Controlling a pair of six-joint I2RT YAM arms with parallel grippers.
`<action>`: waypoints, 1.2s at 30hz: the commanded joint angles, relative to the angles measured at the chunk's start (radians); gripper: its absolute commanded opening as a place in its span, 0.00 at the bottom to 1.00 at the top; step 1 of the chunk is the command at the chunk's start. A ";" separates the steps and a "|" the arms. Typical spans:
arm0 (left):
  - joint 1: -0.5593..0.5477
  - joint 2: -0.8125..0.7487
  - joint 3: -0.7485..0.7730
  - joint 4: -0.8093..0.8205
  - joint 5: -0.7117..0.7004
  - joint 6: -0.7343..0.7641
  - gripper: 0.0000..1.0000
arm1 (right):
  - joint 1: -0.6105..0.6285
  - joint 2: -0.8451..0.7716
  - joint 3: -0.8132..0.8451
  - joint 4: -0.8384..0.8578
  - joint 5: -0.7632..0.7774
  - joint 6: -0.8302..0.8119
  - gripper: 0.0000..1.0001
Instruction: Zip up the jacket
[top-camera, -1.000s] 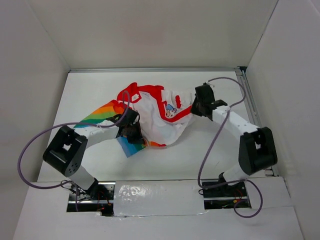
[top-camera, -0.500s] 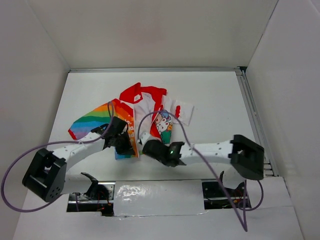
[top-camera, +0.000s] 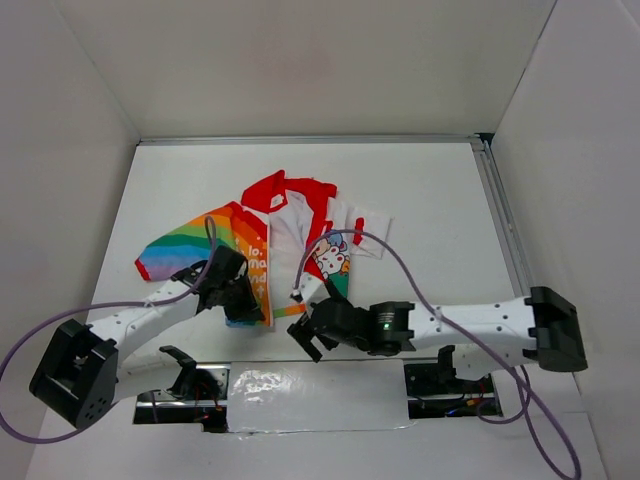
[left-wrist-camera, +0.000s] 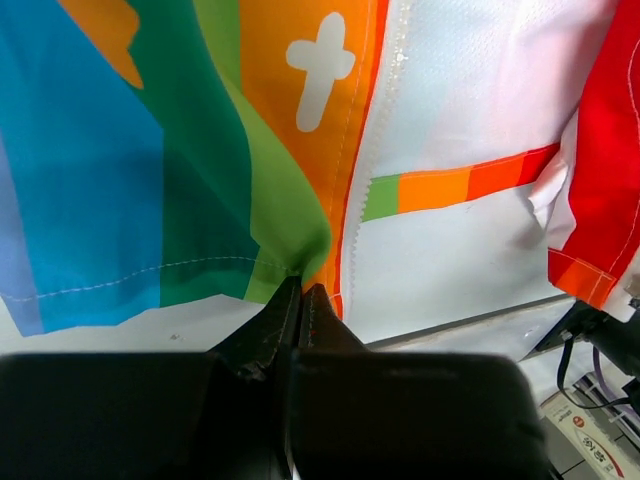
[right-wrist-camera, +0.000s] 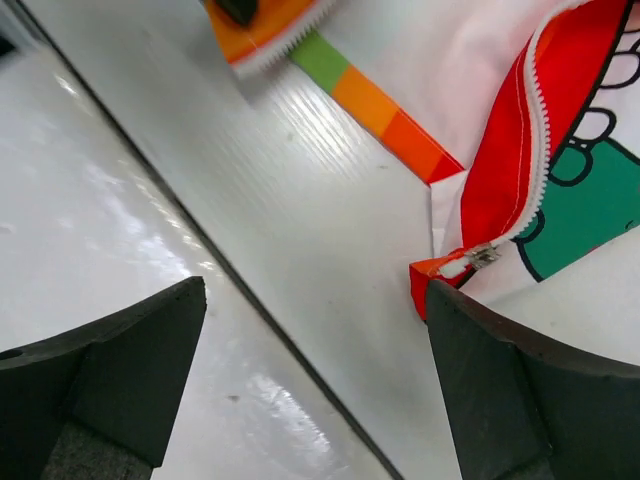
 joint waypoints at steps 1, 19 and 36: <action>-0.011 -0.006 -0.010 0.055 0.034 0.016 0.00 | -0.040 -0.122 -0.046 0.097 -0.071 0.111 0.96; -0.100 -0.054 -0.040 0.121 0.046 0.033 0.00 | -0.429 -0.310 -0.251 0.054 -0.294 0.541 0.85; -0.146 -0.059 -0.065 0.132 0.020 0.021 0.00 | -0.242 0.211 -0.023 -0.047 -0.007 0.550 0.78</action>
